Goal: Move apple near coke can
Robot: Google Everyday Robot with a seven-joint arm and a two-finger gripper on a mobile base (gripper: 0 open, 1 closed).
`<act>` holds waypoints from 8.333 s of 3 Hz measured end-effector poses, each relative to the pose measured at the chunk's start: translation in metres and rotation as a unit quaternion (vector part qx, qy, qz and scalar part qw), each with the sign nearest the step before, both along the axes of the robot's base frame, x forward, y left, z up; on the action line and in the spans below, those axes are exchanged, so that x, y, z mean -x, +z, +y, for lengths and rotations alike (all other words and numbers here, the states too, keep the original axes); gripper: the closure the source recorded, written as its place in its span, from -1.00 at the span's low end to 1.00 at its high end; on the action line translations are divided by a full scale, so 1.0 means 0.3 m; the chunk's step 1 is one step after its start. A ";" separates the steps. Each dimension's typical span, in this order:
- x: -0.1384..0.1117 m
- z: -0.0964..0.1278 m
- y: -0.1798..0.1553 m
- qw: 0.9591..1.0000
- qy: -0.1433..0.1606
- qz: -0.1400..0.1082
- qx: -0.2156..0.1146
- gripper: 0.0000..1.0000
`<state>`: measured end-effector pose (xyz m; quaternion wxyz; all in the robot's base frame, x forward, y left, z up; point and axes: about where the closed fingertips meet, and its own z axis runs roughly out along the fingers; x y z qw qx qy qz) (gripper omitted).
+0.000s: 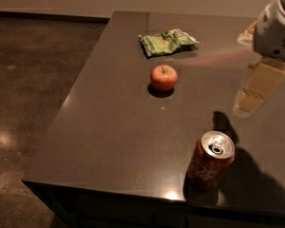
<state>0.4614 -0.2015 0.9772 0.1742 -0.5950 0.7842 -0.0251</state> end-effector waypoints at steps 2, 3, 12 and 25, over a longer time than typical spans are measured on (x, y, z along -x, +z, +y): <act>-0.223 0.159 -0.066 0.999 -0.022 -0.003 -0.042 -1.00; -0.315 0.216 -0.131 0.997 -0.048 -0.008 -0.063 -1.00; -0.451 0.383 -0.328 0.992 -0.020 0.036 -0.117 1.00; 0.192 0.186 -0.406 0.936 0.332 0.045 -0.107 -1.00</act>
Offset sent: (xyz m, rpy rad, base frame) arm 0.1099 0.0744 -0.0357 0.1332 -0.0119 -0.0859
